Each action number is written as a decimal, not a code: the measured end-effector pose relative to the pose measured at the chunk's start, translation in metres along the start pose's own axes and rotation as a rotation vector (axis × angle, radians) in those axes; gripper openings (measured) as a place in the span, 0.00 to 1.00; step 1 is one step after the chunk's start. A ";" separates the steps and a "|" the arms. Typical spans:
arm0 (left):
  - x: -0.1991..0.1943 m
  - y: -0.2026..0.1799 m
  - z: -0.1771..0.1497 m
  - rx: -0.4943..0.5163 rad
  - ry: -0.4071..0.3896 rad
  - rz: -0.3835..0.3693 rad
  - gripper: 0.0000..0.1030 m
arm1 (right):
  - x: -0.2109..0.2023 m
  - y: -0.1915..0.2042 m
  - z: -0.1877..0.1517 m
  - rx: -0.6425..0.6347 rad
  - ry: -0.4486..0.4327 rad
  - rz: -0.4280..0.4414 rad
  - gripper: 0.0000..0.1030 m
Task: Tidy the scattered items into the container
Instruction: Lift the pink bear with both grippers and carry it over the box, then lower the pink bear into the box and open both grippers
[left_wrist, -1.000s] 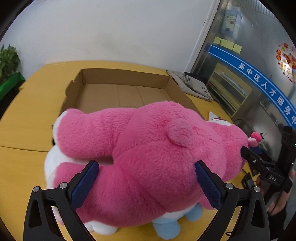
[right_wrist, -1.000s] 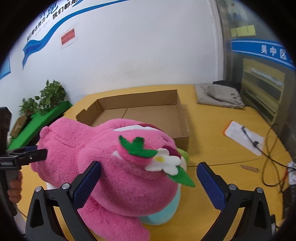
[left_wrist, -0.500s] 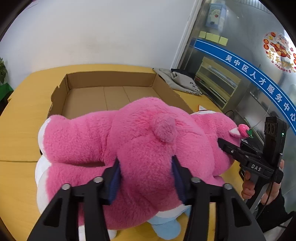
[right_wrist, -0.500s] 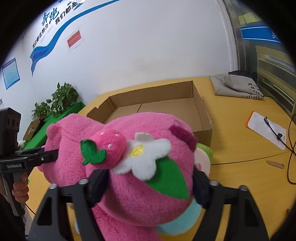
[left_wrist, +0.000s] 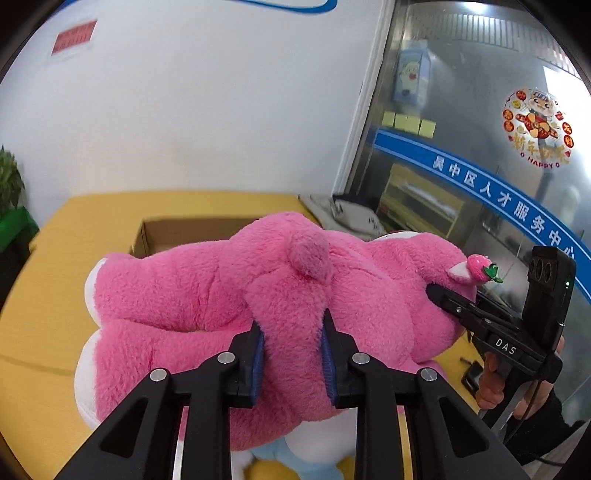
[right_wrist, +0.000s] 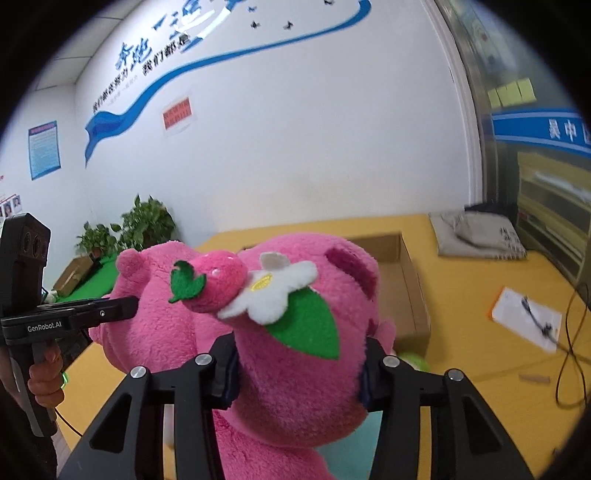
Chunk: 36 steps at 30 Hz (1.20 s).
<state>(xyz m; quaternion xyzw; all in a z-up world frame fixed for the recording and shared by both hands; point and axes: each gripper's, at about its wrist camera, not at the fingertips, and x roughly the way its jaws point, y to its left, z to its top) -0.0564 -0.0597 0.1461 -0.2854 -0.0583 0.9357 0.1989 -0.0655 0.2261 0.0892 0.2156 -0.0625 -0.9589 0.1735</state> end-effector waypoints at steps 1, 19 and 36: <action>0.003 0.002 0.013 0.009 -0.011 0.002 0.26 | 0.004 0.000 0.013 -0.008 -0.019 0.005 0.45; 0.302 0.127 0.124 -0.086 0.282 0.073 0.26 | 0.264 -0.098 0.116 0.034 0.075 -0.069 0.49; 0.225 0.074 0.096 0.017 0.228 0.267 0.74 | 0.233 -0.112 0.068 0.154 0.262 -0.229 0.86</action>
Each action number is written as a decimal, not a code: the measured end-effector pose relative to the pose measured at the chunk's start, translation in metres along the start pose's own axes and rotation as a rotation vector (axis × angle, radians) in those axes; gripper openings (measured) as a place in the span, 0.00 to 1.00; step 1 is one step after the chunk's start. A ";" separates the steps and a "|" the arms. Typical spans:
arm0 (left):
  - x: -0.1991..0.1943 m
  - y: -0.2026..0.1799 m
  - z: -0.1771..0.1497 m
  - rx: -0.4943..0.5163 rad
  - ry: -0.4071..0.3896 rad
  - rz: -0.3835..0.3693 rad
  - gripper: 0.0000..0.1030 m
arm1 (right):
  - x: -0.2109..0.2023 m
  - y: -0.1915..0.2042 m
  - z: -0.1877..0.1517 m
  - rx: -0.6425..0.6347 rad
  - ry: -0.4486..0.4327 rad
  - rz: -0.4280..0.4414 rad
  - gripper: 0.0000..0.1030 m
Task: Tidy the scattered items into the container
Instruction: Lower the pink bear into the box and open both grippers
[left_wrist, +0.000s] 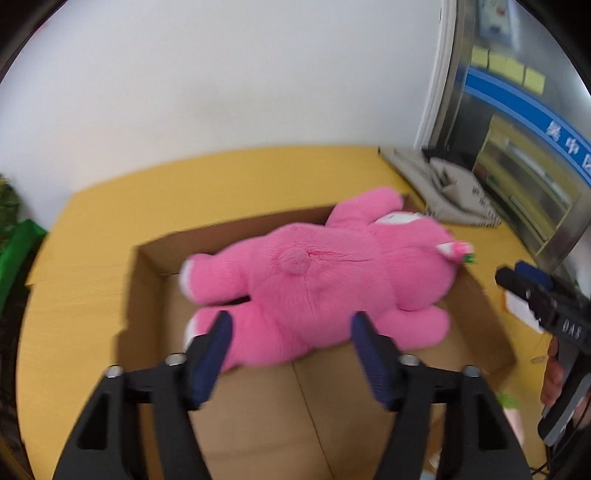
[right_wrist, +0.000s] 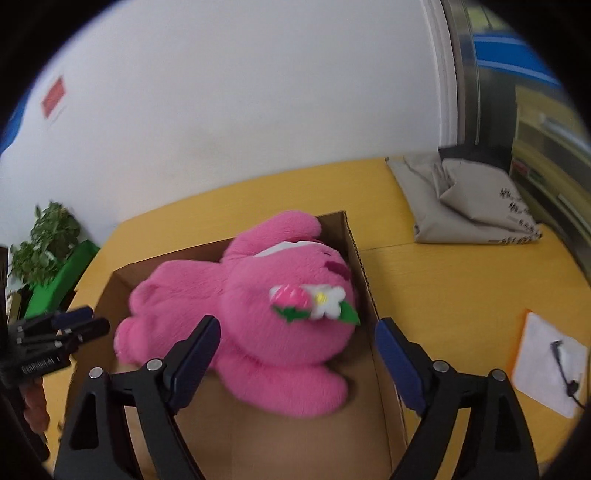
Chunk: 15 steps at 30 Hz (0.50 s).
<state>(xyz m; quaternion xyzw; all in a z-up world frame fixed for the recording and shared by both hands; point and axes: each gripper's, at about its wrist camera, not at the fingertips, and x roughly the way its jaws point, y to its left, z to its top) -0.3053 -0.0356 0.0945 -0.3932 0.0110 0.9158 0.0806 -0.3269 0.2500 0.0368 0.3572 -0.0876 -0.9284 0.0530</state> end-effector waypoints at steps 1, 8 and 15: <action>-0.020 -0.008 -0.008 0.005 -0.038 0.020 0.77 | -0.018 0.004 -0.006 -0.014 -0.022 -0.002 0.87; -0.128 -0.042 -0.100 0.006 -0.192 0.126 1.00 | -0.107 0.043 -0.076 -0.124 -0.109 -0.094 0.87; -0.164 -0.061 -0.149 -0.044 -0.225 0.134 1.00 | -0.156 0.069 -0.115 -0.176 -0.134 -0.117 0.87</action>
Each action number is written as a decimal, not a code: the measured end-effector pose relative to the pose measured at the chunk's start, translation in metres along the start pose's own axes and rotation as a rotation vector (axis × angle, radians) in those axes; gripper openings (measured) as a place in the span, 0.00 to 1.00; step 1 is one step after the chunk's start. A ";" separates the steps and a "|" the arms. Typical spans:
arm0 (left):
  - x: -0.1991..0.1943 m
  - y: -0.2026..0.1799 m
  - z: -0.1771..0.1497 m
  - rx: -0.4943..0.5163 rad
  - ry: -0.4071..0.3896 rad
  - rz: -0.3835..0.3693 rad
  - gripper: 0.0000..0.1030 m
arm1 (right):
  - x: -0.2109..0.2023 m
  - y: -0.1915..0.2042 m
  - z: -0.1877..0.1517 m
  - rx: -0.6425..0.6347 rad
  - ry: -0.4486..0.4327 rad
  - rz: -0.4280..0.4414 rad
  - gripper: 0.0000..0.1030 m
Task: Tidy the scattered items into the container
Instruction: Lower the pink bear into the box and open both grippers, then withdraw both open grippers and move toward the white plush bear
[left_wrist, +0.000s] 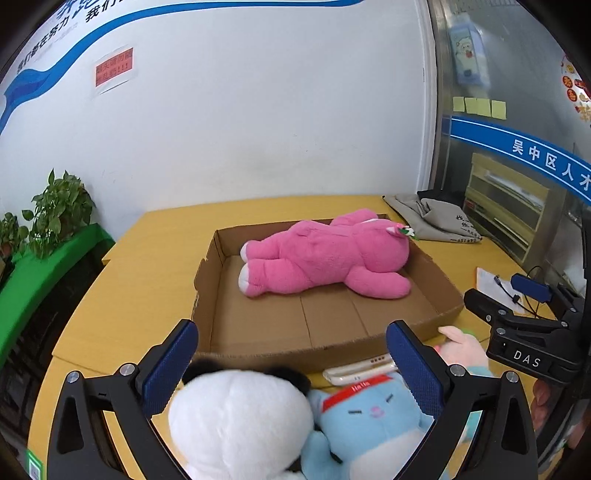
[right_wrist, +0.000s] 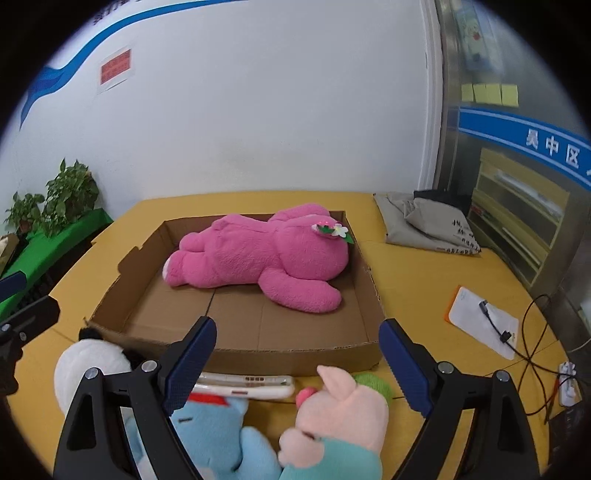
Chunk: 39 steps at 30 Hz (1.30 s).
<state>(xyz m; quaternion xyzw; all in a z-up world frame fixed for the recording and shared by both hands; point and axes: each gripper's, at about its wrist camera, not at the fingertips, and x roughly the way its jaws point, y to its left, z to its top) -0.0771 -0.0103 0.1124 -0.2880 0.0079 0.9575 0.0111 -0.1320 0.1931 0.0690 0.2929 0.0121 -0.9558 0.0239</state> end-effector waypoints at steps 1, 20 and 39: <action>-0.004 -0.001 -0.002 0.001 -0.004 0.007 1.00 | -0.008 0.003 -0.002 -0.012 -0.012 -0.008 0.87; -0.028 0.006 -0.020 -0.059 -0.009 -0.024 1.00 | -0.040 0.018 -0.019 -0.057 -0.024 -0.014 0.87; -0.027 0.018 -0.033 -0.079 0.022 -0.049 1.00 | -0.037 0.024 -0.026 -0.057 -0.010 -0.008 0.87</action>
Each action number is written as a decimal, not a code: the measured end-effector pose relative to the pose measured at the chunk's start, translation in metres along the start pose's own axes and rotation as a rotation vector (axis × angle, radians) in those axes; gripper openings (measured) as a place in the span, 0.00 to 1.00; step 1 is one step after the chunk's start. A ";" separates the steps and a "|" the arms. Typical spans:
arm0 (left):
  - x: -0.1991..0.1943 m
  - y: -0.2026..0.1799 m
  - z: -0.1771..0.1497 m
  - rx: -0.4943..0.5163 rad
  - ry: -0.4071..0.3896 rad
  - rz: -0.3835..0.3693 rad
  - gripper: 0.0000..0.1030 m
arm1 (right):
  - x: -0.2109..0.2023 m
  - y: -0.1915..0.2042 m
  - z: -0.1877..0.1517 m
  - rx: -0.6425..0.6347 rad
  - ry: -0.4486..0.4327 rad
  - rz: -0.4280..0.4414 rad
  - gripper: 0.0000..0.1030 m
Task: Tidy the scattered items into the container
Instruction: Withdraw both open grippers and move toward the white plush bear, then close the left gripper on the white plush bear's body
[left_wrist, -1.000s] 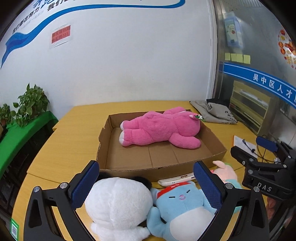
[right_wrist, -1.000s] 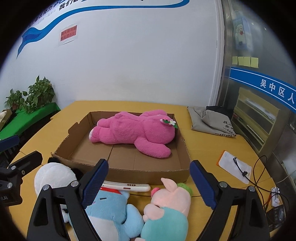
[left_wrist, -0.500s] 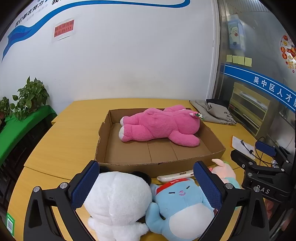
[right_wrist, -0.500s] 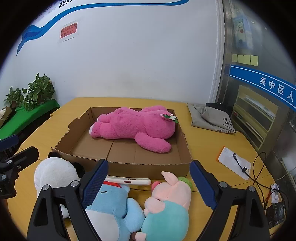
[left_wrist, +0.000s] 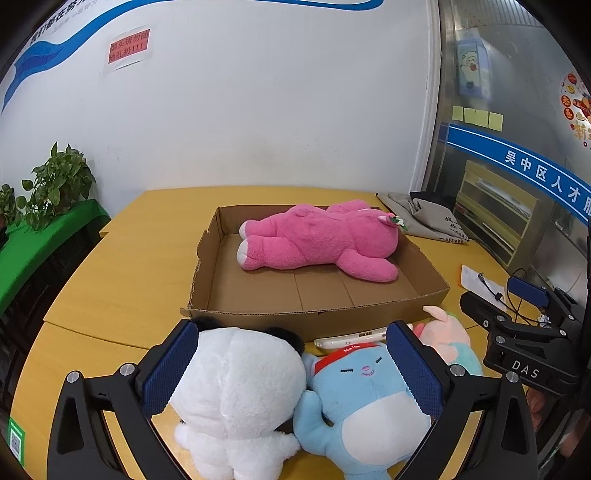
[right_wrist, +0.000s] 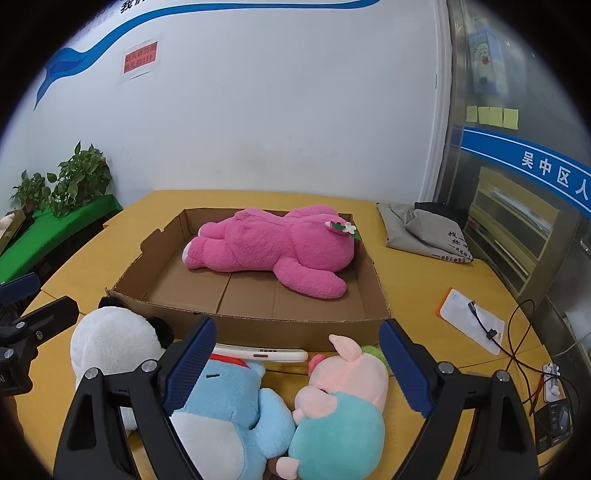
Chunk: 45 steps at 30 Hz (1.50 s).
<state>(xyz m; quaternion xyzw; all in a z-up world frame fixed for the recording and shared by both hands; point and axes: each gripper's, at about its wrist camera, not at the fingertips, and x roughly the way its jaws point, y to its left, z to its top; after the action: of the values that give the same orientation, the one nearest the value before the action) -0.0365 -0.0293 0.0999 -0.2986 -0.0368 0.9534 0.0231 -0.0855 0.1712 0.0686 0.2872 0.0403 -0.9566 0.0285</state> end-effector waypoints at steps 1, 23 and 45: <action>0.000 0.001 -0.001 0.000 0.001 -0.003 1.00 | 0.000 0.000 0.000 0.003 0.001 0.001 0.87; 0.016 0.024 -0.014 -0.005 0.056 -0.049 1.00 | 0.013 0.015 -0.009 -0.012 0.031 0.059 0.87; 0.103 0.134 -0.067 -0.138 0.343 -0.312 0.84 | 0.059 0.173 -0.083 -0.278 0.195 0.489 0.87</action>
<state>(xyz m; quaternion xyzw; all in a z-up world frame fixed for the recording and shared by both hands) -0.0858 -0.1522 -0.0242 -0.4476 -0.1429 0.8689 0.1555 -0.0762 0.0048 -0.0434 0.3724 0.1032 -0.8745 0.2930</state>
